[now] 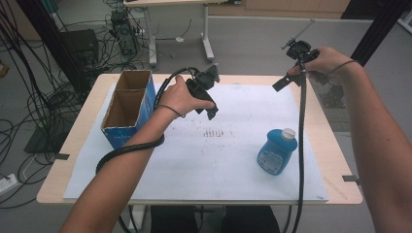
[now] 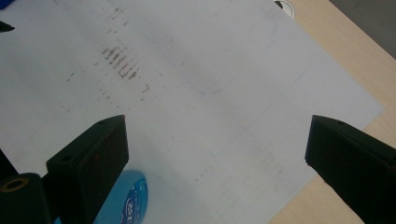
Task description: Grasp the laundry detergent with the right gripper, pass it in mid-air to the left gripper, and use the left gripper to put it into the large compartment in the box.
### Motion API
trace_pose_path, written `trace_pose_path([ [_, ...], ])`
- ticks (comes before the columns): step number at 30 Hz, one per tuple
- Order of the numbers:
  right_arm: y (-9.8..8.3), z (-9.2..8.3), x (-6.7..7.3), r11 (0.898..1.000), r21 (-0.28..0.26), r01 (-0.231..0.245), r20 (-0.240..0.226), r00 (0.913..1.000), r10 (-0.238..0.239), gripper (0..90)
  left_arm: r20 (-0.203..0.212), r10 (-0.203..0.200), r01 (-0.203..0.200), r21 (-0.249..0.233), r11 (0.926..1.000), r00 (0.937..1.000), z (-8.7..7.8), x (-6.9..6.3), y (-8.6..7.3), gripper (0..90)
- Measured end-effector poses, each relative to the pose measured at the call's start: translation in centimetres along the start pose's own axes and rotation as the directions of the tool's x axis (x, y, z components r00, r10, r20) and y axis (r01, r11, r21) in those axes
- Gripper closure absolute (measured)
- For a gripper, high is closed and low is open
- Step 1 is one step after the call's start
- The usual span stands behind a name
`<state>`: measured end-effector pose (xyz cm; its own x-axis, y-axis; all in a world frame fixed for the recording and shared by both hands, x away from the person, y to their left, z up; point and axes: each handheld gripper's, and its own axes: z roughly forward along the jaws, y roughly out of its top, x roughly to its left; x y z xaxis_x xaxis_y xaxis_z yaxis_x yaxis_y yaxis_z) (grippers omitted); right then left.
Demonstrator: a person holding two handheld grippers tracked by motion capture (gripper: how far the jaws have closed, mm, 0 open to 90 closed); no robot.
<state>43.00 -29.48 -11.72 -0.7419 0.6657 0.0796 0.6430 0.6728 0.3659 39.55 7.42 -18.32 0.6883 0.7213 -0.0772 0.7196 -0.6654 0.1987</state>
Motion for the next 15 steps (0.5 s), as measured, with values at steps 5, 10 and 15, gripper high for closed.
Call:
trace_pose_path([
  [5,-0.3,-0.1,0.1,1.000,-0.002,-0.004,-0.001,1.0000,0.004,6.4,0.000,0.004,-0.004,0.006,1.0000,1.0000,0.1,0.2,0.1,8.1],
  [10,-0.7,-0.2,0.0,1.000,-0.007,-0.009,0.006,0.9999,0.009,6.3,-0.009,0.007,-0.007,0.006,1.0000,0.9999,0.1,0.0,0.2,8.1],
  [15,-1.2,-0.4,-0.3,1.000,0.000,-0.015,0.011,0.9998,0.015,6.3,-0.004,0.013,-0.013,0.010,0.9999,0.9999,0.1,0.0,0.4,8.1],
])
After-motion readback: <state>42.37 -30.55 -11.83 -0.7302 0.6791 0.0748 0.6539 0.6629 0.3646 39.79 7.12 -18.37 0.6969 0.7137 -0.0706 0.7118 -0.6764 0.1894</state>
